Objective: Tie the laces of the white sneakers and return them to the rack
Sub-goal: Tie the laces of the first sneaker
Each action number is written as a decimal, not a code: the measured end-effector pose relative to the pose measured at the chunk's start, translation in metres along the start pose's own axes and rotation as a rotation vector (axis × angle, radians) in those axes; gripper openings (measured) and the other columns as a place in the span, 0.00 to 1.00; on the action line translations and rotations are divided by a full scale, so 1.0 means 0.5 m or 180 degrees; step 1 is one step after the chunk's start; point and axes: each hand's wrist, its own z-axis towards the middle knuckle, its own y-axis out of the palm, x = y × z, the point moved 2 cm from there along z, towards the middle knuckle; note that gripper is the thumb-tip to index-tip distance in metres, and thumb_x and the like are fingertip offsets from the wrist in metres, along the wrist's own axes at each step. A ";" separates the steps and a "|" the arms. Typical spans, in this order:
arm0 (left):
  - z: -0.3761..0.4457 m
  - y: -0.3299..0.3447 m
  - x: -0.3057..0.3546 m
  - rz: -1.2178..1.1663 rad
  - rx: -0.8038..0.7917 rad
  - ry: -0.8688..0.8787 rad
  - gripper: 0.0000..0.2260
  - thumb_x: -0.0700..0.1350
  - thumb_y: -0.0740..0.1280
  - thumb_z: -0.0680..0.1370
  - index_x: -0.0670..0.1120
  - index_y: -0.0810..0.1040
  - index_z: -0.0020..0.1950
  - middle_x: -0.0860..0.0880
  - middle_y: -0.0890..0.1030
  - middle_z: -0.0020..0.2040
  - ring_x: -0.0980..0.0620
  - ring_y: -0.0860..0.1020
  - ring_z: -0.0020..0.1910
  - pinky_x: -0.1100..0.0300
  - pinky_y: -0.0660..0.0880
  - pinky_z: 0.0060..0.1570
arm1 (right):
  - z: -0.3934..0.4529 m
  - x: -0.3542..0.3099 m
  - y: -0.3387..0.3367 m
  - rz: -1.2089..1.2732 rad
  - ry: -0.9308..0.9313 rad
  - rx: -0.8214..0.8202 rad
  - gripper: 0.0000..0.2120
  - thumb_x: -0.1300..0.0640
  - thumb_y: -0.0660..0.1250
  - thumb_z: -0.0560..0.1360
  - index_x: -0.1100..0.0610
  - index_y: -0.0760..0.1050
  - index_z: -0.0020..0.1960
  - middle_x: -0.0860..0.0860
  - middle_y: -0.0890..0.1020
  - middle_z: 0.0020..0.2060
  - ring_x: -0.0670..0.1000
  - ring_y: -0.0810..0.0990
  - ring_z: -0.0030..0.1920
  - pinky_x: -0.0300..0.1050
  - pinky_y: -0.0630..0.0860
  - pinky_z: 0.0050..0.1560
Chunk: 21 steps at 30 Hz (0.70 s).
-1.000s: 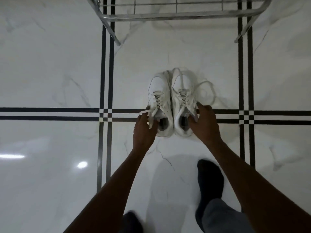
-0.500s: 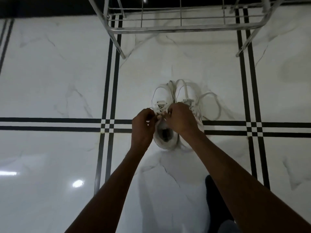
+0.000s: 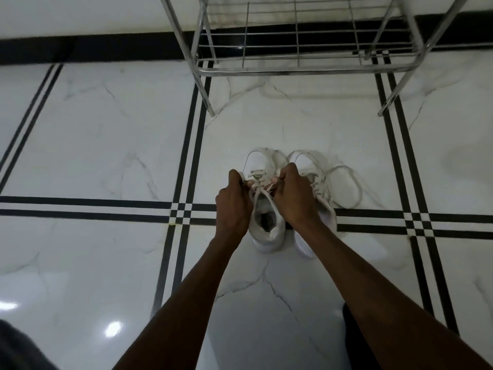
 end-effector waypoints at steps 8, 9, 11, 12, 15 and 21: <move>-0.016 0.006 -0.017 0.0004 0.0193 -0.0189 0.10 0.40 0.65 0.81 0.46 0.63 0.47 0.44 0.80 0.36 0.45 0.76 0.31 0.55 0.67 0.31 | -0.031 -0.003 0.018 0.0096 0.0133 0.0235 0.07 0.62 0.65 0.79 0.64 0.70 0.54 0.60 0.84 0.49 0.60 0.83 0.51 0.42 0.67 0.39; -0.017 0.006 -0.016 -0.0001 0.0220 -0.0194 0.10 0.40 0.65 0.81 0.46 0.63 0.47 0.44 0.80 0.37 0.46 0.77 0.32 0.56 0.65 0.30 | -0.032 -0.003 0.019 0.0115 0.0124 0.0238 0.07 0.62 0.65 0.79 0.64 0.69 0.54 0.61 0.84 0.49 0.60 0.84 0.51 0.42 0.67 0.39; -0.020 0.005 -0.017 -0.0049 0.0259 -0.0217 0.10 0.40 0.65 0.81 0.46 0.64 0.47 0.44 0.81 0.38 0.46 0.77 0.33 0.58 0.65 0.29 | -0.034 -0.002 0.023 0.0160 0.0114 0.0233 0.06 0.63 0.64 0.79 0.63 0.69 0.53 0.60 0.84 0.49 0.58 0.84 0.52 0.42 0.69 0.39; -0.020 0.005 -0.019 -0.0118 0.0258 -0.0221 0.09 0.39 0.65 0.81 0.46 0.64 0.47 0.44 0.81 0.38 0.47 0.77 0.32 0.58 0.66 0.30 | -0.032 -0.001 0.025 0.0210 0.0132 0.0210 0.05 0.63 0.64 0.78 0.63 0.69 0.52 0.60 0.84 0.49 0.58 0.84 0.51 0.43 0.71 0.39; -0.024 -0.006 -0.026 -0.0608 0.0122 -0.0316 0.09 0.42 0.64 0.82 0.44 0.67 0.44 0.44 0.80 0.36 0.46 0.76 0.31 0.51 0.72 0.29 | -0.012 0.004 0.021 0.0484 0.0300 -0.0134 0.03 0.61 0.64 0.78 0.58 0.70 0.46 0.55 0.85 0.45 0.56 0.84 0.49 0.51 0.80 0.44; -0.016 -0.072 -0.015 -0.1566 -0.0202 -0.0496 0.15 0.52 0.65 0.83 0.43 0.84 0.49 0.50 0.87 0.46 0.51 0.85 0.49 0.53 0.83 0.48 | 0.024 -0.006 -0.015 0.2097 0.0672 -0.0744 0.05 0.55 0.71 0.76 0.56 0.81 0.49 0.51 0.88 0.42 0.48 0.86 0.45 0.47 0.81 0.46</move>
